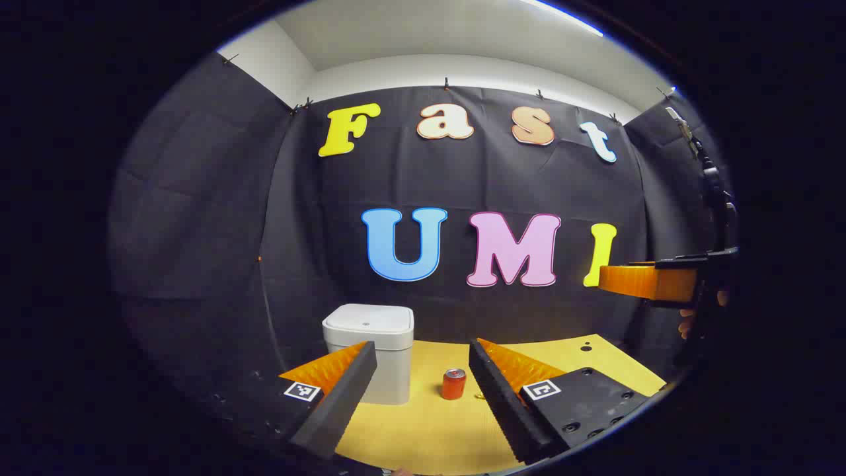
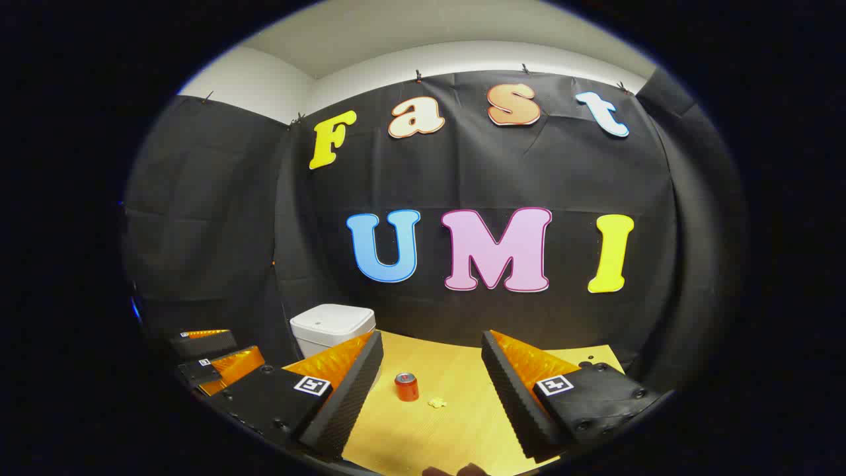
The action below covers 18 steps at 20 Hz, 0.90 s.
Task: Press the lid of the desktop garbage bin to open it, pick up the crumpled paper on the desktop and throw it into the bin, then pick up the pop can on the desktop and drop it into the bin, and finally close the garbage bin lid.
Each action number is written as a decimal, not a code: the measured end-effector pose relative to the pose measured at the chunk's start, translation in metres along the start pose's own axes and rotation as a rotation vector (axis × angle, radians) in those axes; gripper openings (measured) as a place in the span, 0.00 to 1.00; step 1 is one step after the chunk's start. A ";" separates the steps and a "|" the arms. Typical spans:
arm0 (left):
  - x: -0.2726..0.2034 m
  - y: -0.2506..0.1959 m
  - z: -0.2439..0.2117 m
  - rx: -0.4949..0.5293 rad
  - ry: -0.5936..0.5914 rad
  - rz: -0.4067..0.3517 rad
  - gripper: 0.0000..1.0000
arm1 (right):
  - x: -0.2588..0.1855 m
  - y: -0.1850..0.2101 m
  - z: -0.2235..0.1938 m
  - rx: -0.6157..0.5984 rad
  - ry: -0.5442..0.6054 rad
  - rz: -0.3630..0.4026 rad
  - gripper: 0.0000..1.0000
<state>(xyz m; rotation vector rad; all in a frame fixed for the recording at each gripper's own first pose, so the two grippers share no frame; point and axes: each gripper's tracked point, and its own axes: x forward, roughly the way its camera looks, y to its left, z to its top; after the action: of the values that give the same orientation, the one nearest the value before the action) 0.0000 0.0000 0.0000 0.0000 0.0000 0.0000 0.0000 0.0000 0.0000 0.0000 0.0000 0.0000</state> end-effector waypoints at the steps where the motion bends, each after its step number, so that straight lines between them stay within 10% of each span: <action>1: -0.001 0.001 0.004 -0.001 -0.009 0.007 0.95 | 0.002 0.004 -0.001 -0.009 -0.002 0.013 0.96; 18: 0.018 0.031 0.005 0.012 0.013 0.061 0.95 | 0.014 -0.003 0.003 -0.115 -0.002 -0.012 0.96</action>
<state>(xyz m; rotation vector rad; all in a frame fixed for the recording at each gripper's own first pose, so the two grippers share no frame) 0.0185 0.0308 0.0046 0.0121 0.0125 0.0610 0.0137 -0.0030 0.0031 -0.1152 -0.0019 -0.0123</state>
